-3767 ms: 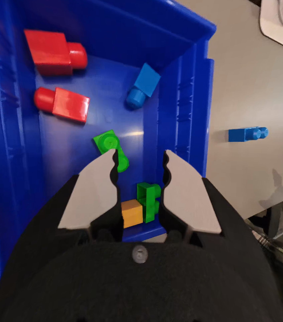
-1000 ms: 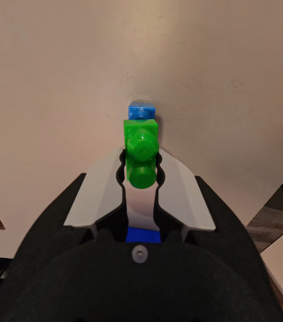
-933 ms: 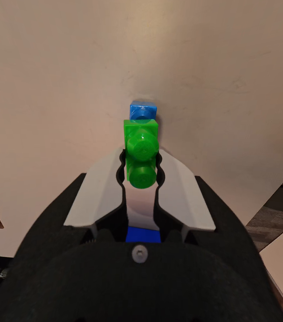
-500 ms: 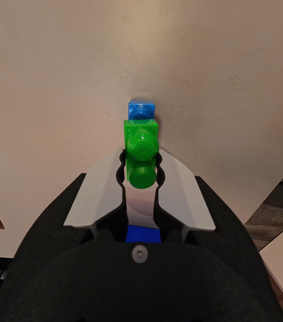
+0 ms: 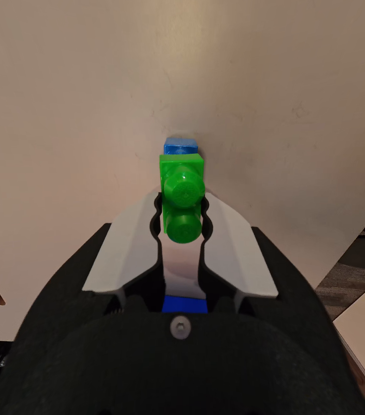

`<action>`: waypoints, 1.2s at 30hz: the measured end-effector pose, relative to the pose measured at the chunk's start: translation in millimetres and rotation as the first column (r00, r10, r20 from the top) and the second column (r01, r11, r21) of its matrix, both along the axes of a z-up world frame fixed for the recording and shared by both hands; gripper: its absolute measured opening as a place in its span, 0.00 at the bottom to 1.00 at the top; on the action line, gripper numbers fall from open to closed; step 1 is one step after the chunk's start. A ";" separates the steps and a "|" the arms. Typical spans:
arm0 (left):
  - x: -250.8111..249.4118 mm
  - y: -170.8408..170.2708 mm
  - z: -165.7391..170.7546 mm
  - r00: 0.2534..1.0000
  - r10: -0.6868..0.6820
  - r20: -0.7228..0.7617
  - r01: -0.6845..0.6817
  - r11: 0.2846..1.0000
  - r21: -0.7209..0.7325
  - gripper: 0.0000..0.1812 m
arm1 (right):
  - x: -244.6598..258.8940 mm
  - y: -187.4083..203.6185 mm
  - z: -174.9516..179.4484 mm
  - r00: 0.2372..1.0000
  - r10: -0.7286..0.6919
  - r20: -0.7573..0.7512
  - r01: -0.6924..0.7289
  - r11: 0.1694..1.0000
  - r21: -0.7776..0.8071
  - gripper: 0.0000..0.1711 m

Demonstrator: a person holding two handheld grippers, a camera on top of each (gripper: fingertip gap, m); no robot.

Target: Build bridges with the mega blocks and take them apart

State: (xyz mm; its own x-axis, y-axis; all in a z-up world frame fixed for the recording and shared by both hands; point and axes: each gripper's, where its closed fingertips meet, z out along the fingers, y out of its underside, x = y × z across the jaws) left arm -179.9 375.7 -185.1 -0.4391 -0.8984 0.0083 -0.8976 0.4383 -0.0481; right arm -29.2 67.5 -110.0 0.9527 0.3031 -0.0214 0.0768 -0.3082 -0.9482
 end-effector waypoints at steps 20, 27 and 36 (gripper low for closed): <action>1.1 1.7 -18.6 1.000 -0.017 0.000 0.017 1.000 -0.006 0.18 | -1.7 1.5 -1.5 1.000 0.004 -0.005 -0.004 1.000 -0.007 0.64; 0.1 2.0 -20.3 0.996 -0.015 -0.084 0.014 1.000 -0.016 0.18 | -4.6 2.4 -2.7 1.000 0.009 -0.005 -0.009 1.000 -0.008 0.64; 0.1 1.4 -23.2 0.997 -0.014 -0.079 0.006 0.995 -0.095 0.18 | -3.1 4.7 -4.9 1.000 0.008 -0.008 -0.008 1.000 -0.014 0.64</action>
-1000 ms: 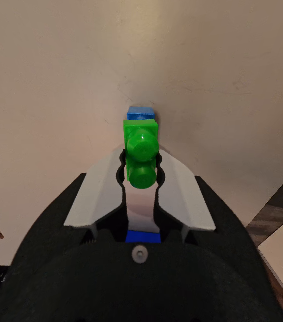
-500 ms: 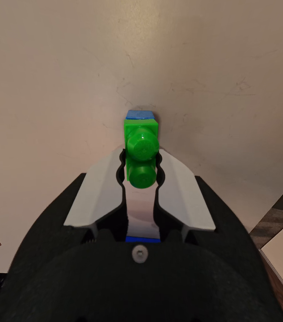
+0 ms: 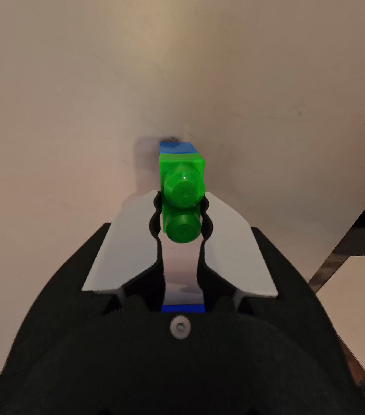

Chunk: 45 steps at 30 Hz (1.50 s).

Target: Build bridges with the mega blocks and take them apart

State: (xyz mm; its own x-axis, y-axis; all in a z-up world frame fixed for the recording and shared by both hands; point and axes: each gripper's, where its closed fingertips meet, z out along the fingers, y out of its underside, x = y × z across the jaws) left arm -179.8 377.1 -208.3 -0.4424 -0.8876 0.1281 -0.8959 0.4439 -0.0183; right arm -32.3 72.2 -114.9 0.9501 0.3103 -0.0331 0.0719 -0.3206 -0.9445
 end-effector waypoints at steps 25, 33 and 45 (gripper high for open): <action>-0.1 -0.3 -4.8 1.000 0.015 0.000 -0.015 1.000 -0.018 0.19 | -1.3 9.3 -5.3 1.000 0.022 -0.019 -0.022 1.000 0.001 0.64; 0.5 -1.0 -5.6 0.999 -0.045 -0.002 0.045 0.998 0.043 0.19 | -3.5 0.5 4.9 1.000 0.016 -0.006 -0.016 1.000 0.025 0.65; 7.1 4.5 38.3 0.899 0.147 0.413 -0.090 0.984 -0.154 0.29 | -6.4 -2.1 6.6 1.000 0.015 -0.006 -0.015 0.999 0.030 0.66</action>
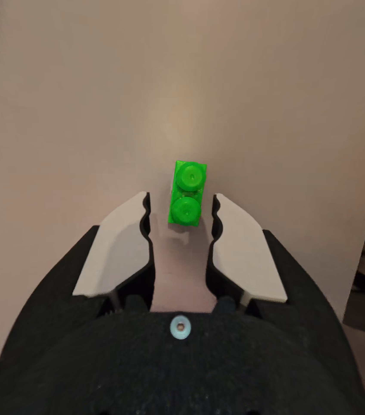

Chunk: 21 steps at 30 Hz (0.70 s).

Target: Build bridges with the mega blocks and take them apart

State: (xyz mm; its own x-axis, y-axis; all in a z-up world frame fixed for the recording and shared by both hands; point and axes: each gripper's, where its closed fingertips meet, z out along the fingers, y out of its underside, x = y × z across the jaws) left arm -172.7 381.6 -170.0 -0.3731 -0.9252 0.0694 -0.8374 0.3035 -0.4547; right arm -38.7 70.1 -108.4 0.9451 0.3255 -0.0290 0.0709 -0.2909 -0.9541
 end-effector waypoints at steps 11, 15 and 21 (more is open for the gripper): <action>-30.8 11.4 -35.7 0.959 0.161 0.235 -0.142 0.985 -0.094 0.48 | -4.1 1.7 4.5 1.000 0.013 0.012 -0.013 1.000 -0.003 0.67; -32.4 11.7 -54.9 0.969 0.146 0.200 -0.137 0.989 -0.061 0.50 | -8.9 3.5 3.9 1.000 0.021 0.021 -0.021 1.000 -0.010 0.67; -18.7 5.6 -70.1 0.979 0.098 0.181 -0.090 0.995 -0.047 0.48 | -10.6 4.5 6.2 0.999 0.017 0.028 -0.017 1.000 -0.013 0.67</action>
